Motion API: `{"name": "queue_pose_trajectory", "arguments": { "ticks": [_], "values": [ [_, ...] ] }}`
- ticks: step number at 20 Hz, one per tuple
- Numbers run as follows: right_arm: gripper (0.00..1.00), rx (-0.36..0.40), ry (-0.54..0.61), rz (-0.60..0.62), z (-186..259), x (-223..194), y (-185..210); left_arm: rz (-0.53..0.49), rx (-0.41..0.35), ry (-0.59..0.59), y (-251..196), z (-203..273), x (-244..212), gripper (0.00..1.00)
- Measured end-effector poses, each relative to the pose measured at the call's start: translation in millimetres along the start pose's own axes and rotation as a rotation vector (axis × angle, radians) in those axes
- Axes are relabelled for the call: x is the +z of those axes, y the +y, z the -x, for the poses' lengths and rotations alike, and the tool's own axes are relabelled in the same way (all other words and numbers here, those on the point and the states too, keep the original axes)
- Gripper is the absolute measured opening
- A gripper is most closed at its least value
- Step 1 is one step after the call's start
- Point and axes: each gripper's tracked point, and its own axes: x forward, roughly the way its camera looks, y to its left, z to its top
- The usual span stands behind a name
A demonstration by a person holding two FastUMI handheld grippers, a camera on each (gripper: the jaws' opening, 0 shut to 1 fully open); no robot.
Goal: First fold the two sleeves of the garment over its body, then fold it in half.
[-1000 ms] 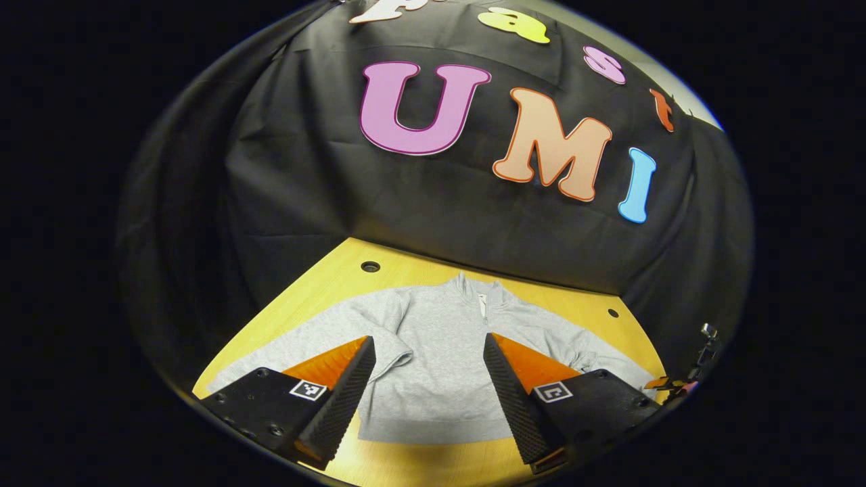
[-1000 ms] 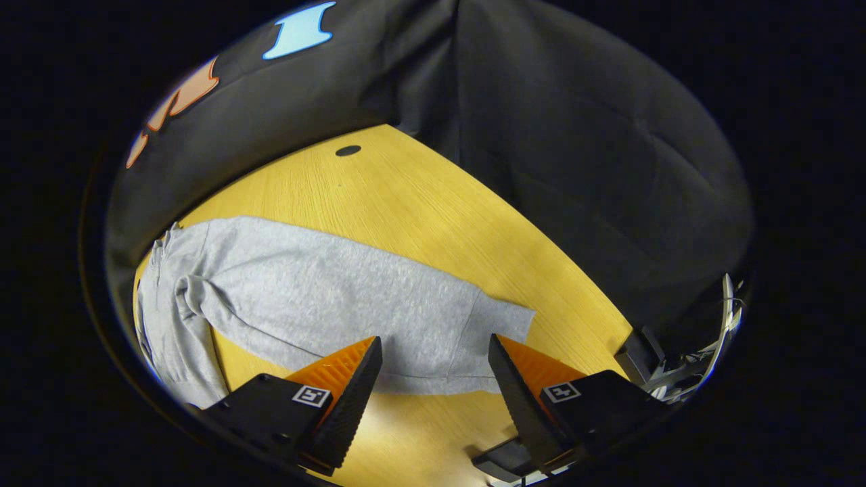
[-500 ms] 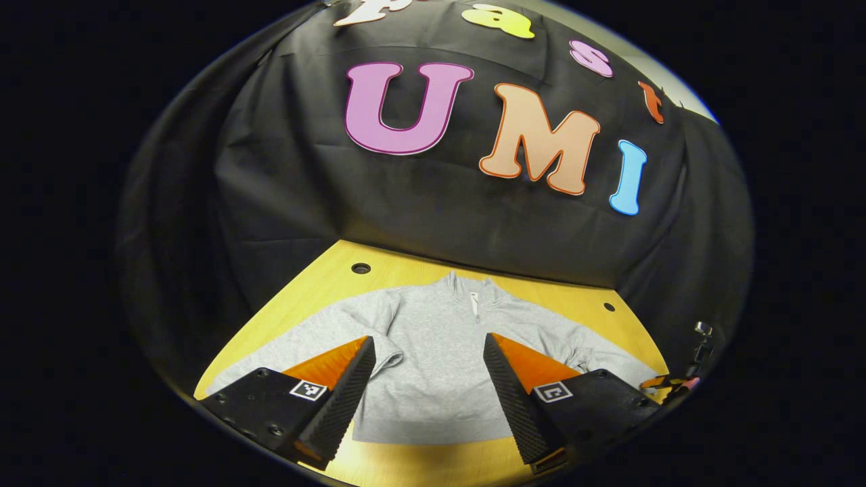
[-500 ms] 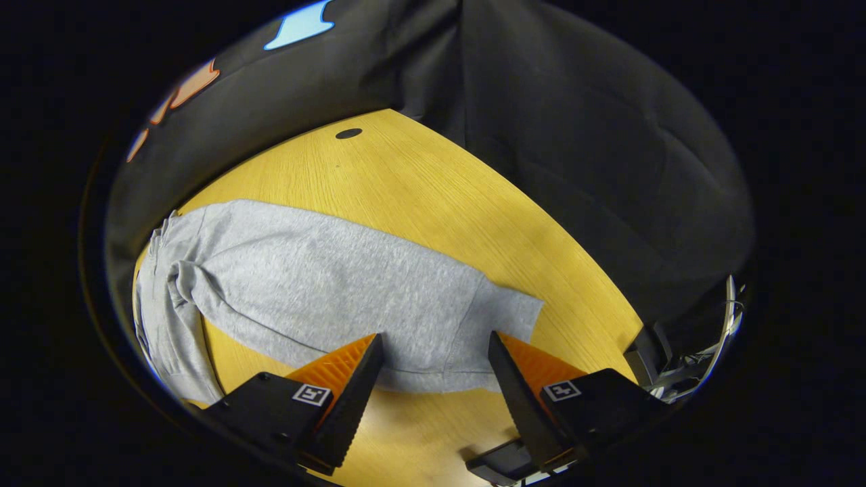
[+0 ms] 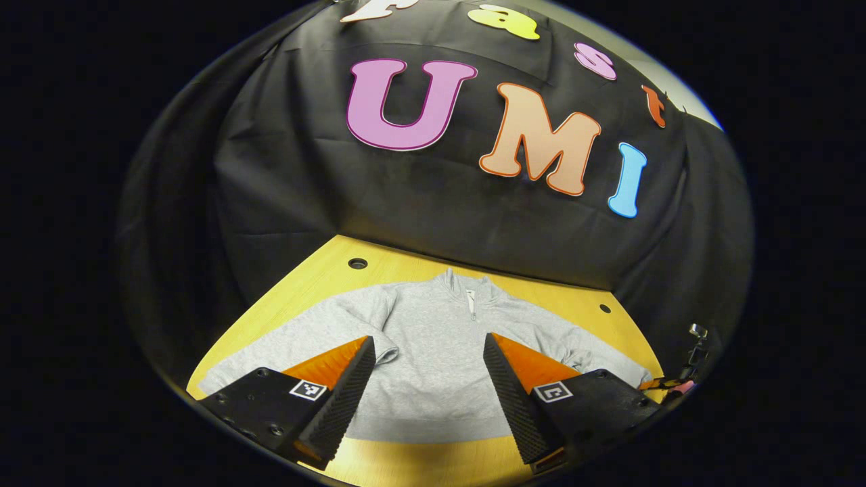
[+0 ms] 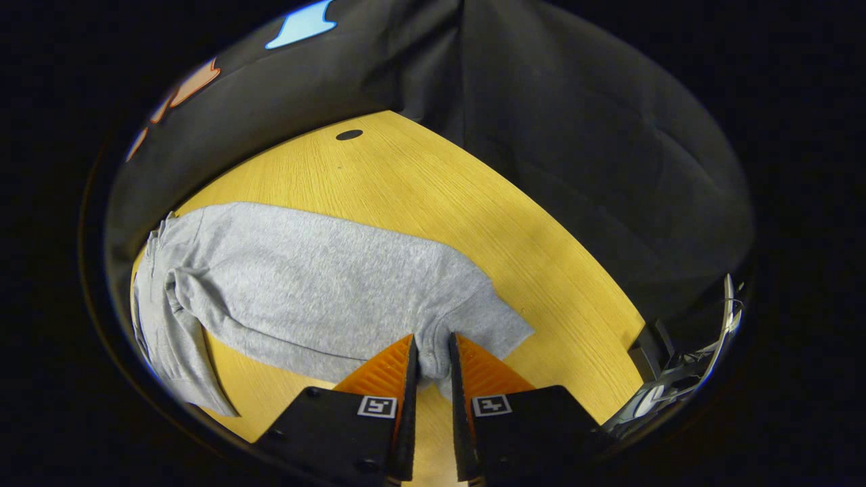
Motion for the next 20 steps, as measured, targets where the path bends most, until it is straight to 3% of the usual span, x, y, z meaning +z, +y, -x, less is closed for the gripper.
{"name": "queue_pose_trajectory", "arguments": {
  "ticks": [1,2,4,5,10,15,20],
  "values": [
    [0.26,-0.011,0.003,0.001,0,0,0,0.0,0.0,0.0,1,0,1,0.94],
    [0.17,-0.015,-0.001,0.009,-1,-1,0,0.001,0.002,0.0,1,0,0,0.94],
    [0.17,-0.02,0.002,-0.005,-2,-2,0,-0.004,0.006,-0.002,3,2,0,0.95],
    [0.1,-0.022,0.004,-0.017,-1,0,1,-0.009,0.006,-0.004,3,3,1,0.95],
    [0.09,-0.004,-0.041,0.003,14,13,10,-0.035,0.0,-0.009,6,7,-1,0.94],
    [0.1,0.109,-0.131,-0.009,48,44,56,-0.049,0.006,-0.006,11,12,-5,0.94],
    [0.1,0.284,-0.202,0.069,91,71,144,-0.044,0.006,0.005,22,18,-15,0.94]
  ]
}}
